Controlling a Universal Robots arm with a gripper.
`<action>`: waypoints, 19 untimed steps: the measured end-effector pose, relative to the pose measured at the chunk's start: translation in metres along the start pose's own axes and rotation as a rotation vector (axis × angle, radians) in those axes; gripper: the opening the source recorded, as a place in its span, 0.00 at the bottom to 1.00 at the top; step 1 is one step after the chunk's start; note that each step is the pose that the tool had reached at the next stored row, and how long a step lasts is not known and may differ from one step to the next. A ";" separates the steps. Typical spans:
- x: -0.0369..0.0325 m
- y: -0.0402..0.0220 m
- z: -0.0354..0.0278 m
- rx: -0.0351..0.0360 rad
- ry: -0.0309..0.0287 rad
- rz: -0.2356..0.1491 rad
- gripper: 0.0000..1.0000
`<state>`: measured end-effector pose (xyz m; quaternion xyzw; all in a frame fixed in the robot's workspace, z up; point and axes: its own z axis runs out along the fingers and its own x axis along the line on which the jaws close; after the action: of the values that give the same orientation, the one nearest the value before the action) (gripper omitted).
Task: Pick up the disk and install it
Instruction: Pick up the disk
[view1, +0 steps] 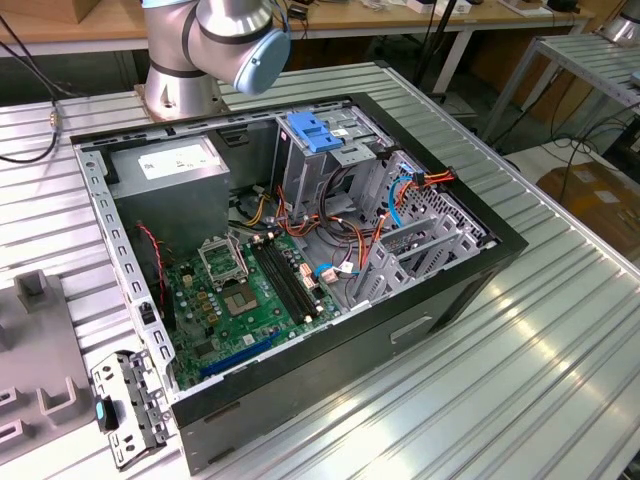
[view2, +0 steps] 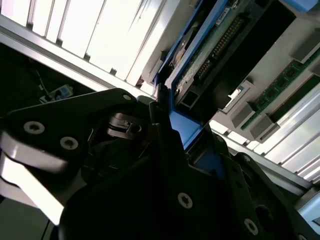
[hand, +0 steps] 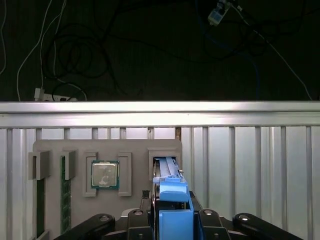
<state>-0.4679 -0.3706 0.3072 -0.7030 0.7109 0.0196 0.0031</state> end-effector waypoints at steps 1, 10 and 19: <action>-0.0001 0.0001 -0.0024 0.0000 0.0000 0.000 0.37; -0.0007 0.0005 -0.0215 -0.0001 0.0001 0.000 0.37; -0.0012 0.0009 -0.0379 0.0000 0.0000 0.000 0.37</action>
<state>-0.4679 -0.3706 0.3452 -0.7030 0.7109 0.0196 0.0031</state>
